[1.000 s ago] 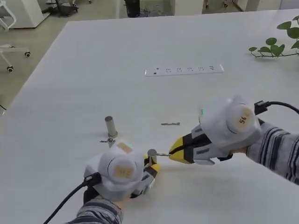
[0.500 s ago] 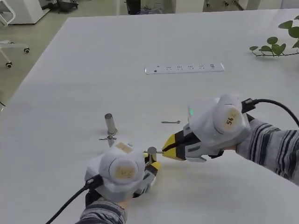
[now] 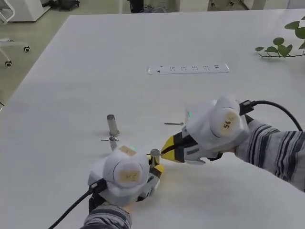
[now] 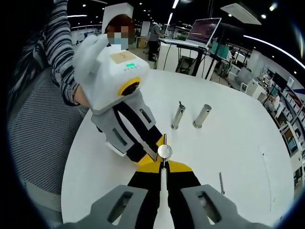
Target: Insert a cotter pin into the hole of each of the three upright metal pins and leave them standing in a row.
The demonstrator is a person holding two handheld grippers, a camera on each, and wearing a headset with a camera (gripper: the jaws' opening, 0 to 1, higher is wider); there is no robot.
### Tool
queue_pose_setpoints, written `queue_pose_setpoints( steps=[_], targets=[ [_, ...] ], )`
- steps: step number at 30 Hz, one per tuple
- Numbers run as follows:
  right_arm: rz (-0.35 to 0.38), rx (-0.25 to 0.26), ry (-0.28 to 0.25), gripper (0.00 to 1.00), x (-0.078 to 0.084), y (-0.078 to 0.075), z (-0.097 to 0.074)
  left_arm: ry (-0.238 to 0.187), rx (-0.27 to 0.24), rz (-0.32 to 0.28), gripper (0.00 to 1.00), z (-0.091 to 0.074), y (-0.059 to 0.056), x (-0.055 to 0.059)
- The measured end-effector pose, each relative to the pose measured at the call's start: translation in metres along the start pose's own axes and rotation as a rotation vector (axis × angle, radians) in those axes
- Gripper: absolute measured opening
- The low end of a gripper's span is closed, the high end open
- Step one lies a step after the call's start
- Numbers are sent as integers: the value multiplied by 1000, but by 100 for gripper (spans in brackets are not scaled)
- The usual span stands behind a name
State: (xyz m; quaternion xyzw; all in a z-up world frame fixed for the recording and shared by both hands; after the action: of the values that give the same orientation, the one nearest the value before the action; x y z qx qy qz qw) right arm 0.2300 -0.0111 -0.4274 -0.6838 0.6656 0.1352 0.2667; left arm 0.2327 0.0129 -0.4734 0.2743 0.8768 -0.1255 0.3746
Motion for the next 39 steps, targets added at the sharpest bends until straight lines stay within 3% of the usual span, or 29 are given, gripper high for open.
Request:
queue_pose_setpoints(
  steps=[9,14,33,36,39],
  targets=[
    [42,9,7,5,2,1,-3,0,-5,-11,10,0,0,0],
    [54,15,30,4,5,1,-7,0,-6,-16,10,1,0,-1],
    [84,24,39,0,3,-1,-3,6,-17,-31,10,0,0,0],
    [134,30,21,0,3,-2,-3,4,-17,-32,9,1,0,0],
    [188,58,-10,14,4,-6,-5,2,-16,-26,9,1,0,0]
  ],
)
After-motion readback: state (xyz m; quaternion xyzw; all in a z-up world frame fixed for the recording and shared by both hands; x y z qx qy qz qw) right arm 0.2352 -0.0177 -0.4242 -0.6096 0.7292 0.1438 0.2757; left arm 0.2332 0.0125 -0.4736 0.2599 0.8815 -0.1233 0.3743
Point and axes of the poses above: the centre of the closed fingertips' face, and the gripper's own axes: z roughly forward along the fingers, y roughly to its left, x roughly out of its underside, the point moved 2 cm from there along -z, roughly backward along the fingers, and after that the axes turned 11 degrees about y, right-handed, at the moved point
